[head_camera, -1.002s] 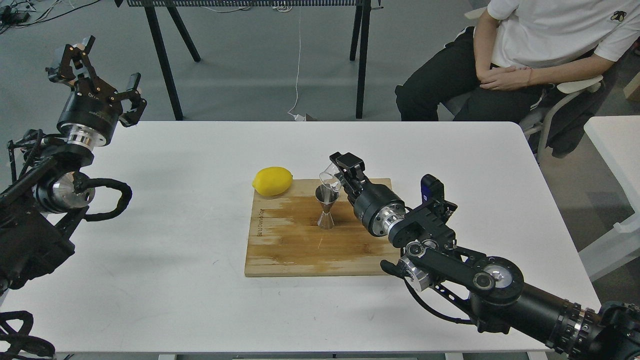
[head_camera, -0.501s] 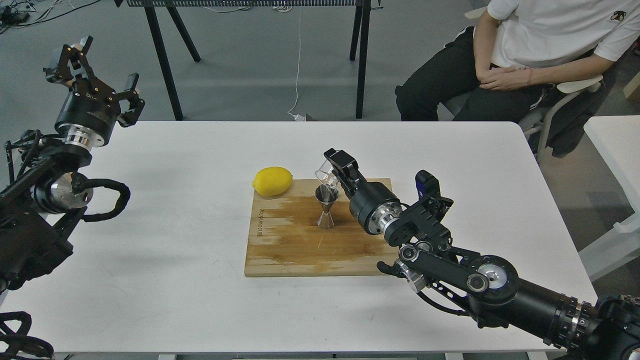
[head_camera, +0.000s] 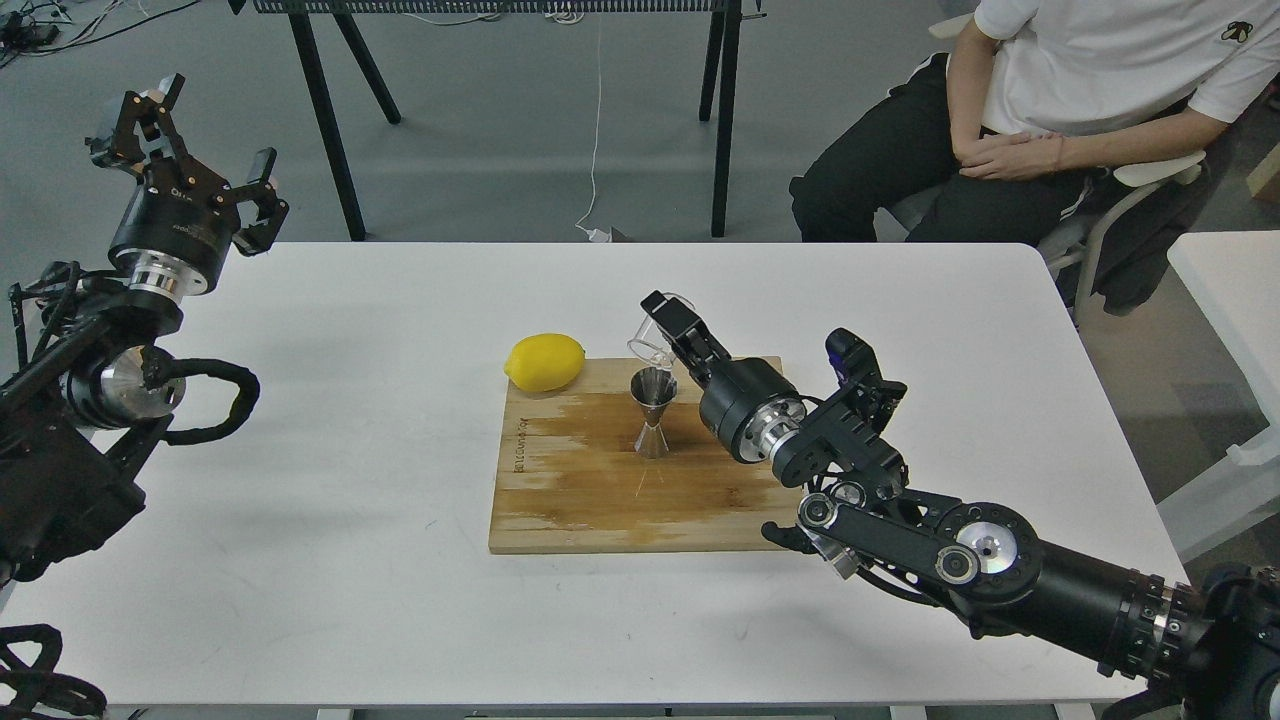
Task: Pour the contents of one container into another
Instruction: 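Turn the glass cup upright and pull it away from the jigger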
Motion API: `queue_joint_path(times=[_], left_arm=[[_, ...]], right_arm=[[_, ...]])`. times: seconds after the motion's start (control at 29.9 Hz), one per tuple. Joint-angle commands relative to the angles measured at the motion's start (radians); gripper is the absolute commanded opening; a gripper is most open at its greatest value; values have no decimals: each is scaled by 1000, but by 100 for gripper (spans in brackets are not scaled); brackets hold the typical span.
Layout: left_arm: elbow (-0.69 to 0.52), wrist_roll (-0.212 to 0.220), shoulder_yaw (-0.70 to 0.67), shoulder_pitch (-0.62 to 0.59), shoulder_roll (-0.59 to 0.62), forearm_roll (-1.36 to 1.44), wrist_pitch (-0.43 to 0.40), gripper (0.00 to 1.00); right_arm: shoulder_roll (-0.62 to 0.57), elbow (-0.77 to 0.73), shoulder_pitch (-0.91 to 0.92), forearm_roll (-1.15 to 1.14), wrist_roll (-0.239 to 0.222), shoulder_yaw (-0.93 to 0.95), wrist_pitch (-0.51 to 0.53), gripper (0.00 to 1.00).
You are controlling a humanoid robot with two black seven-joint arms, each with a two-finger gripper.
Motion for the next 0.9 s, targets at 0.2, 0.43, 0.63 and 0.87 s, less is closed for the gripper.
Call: queue_joint_path(times=[0.2, 0.43, 0.63, 0.87], left_arm=[[-1, 0, 0, 0, 0, -8, 0, 100], [1, 2, 0, 0, 2, -8, 0, 100], [1, 2, -1, 0, 2, -8, 2, 100], [-6, 5, -14, -2, 2, -64, 29, 100]], right_arm=[[-18, 0, 41, -24, 29, -87, -34, 32], [-29, 0, 44, -59, 29, -98, -34, 32], [-49, 17, 27, -18, 21, -10, -34, 32], [-87, 121, -75, 241, 0, 253, -34, 32]])
